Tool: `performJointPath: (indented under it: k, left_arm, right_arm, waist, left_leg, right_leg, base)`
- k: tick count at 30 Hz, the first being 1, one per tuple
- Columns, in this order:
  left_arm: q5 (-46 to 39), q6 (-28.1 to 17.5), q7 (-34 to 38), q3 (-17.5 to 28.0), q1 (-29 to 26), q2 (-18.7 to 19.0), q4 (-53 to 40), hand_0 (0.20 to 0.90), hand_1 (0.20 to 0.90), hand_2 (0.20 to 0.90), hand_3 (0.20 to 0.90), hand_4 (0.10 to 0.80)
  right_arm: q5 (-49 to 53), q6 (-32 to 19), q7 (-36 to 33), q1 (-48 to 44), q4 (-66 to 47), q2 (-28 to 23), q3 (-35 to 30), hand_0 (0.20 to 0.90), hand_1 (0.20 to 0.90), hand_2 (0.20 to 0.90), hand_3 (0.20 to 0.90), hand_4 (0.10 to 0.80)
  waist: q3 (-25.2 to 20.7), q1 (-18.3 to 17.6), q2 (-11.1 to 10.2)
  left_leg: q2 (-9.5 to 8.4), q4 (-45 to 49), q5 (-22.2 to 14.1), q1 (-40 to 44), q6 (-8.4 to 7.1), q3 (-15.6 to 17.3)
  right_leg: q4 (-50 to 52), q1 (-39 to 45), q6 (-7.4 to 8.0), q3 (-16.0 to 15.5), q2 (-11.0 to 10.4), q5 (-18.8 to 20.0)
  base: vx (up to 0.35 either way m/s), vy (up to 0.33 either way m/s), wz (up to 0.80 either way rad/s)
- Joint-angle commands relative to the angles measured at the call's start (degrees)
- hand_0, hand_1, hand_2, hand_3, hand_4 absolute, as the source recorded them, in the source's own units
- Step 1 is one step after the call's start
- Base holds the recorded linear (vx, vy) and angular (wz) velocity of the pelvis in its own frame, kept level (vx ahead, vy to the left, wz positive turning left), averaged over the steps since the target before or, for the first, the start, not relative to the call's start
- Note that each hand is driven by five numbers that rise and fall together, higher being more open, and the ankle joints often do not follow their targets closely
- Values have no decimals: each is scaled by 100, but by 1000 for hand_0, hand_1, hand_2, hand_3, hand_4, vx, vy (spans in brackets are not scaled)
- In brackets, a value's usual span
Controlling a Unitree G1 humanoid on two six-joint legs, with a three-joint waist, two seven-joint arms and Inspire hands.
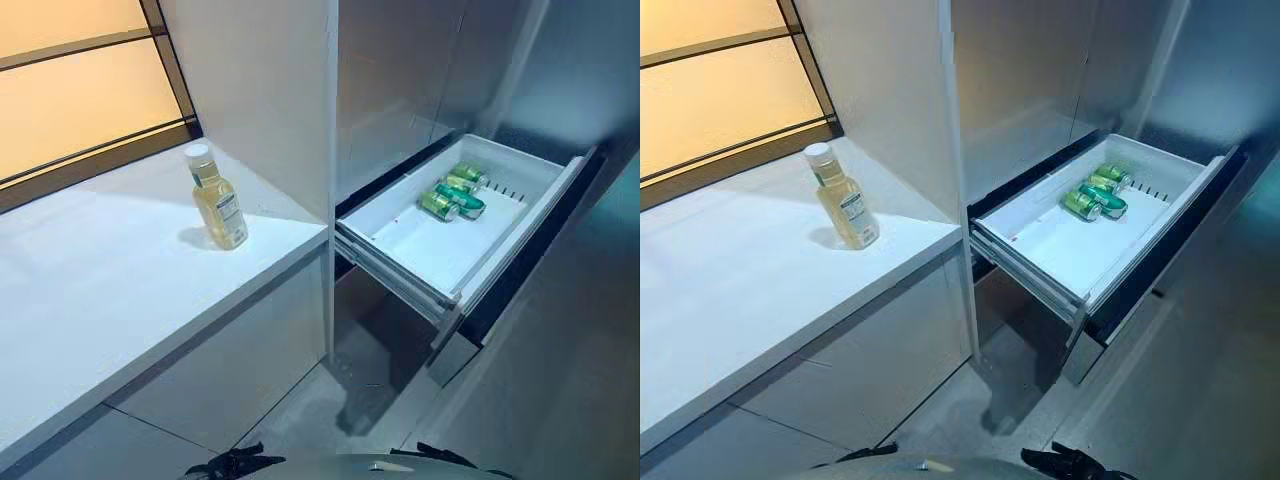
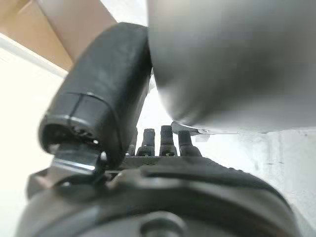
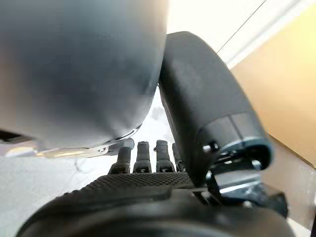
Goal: Put drinks into fridge and close the fridge
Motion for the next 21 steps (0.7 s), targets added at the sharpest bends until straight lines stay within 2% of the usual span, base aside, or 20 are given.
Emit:
performJointPath:
  k: [1,4,8,10,12,14,15,17,20,21]
  left_arm:
    - [296,-190,-94,-248,-233,54,108,900,900,900,900,800]
    - [350,-342,-70,-284,-282,104,-34,900,900,900,900,800]
    - [991,-412,-252,-507,-352,172,-275,900,900,900,900,800]
    - [1339,-420,-497,-708,-442,299,-538,900,900,900,900,800]
    - [1325,-340,-738,-841,-529,396,-868,900,900,900,900,800]
    - [1350,-154,-1316,-960,-620,588,-1629,900,900,900,900,800]
    - [1331,-91,-1358,-993,-630,625,-1775,900,900,900,900,800]
    - [1501,-136,-1944,-1183,-694,881,-2440,900,900,900,900,800]
    - [1184,102,-3103,-1363,-900,1373,-3426,900,900,900,900,800]
    - [919,546,-3622,-1281,-1030,1543,-4068,900,900,900,900,800]
  right_arm:
    - [28,13,61,-329,45,-50,282,900,900,900,900,800]
    - [56,49,47,-342,8,-72,313,900,900,900,900,800]
    - [32,116,35,-359,-71,-131,341,900,900,900,900,800]
    - [16,178,63,-372,-149,-201,396,900,900,900,900,800]
    - [0,228,69,-385,-211,-253,434,900,900,900,900,800]
    - [1,352,55,-402,-356,-335,466,900,900,900,900,800]
    - [0,361,52,-400,-373,-342,467,900,900,900,900,800]
    - [10,380,38,-384,-427,-384,482,900,900,900,900,800]
    - [43,344,58,-400,-420,-464,524,900,900,900,900,800]
    - [20,288,73,-405,-368,-474,520,900,900,900,900,800]
  waist:
    - [195,28,23]
    - [207,18,32]
    - [231,-6,58]
    - [243,-47,101]
    - [242,-78,143]
    - [253,-99,198]
    - [256,-101,206]
    - [266,-107,246]
    - [291,-134,307]
    - [292,-134,328]
  left_leg:
    - [-153,301,-704,-56,160,223]
    - [-152,300,-696,-67,151,219]
    - [-146,314,-691,-92,144,231]
    - [-133,294,-672,-89,135,246]
    - [-133,272,-658,-85,126,248]
    - [-134,270,-646,-108,117,242]
    - [-134,270,-644,-112,117,242]
    - [-135,271,-632,-135,118,239]
    - [-142,258,-610,-163,130,234]
    - [-149,232,-604,-157,142,223]
  right_leg:
    - [437,-179,186,-126,57,-318]
    - [437,-194,191,-117,56,-313]
    - [441,-220,193,-102,59,-303]
    - [442,-238,198,-78,65,-295]
    - [430,-245,207,-54,71,-293]
    - [422,-265,222,-28,70,-289]
    - [424,-271,224,-25,68,-288]
    - [432,-297,234,-6,66,-280]
    - [456,-347,251,31,65,-268]
    - [455,-356,258,46,67,-260]
  base:
    - [0,0,0]
    - [0,0,0]
    - [0,0,0]
    - [-4,17,0]
    - [-6,35,-1]
    - [-22,40,-4]
    - [-33,37,-5]
    - [-26,23,-5]
    - [-32,30,-8]
    - [-17,25,-7]
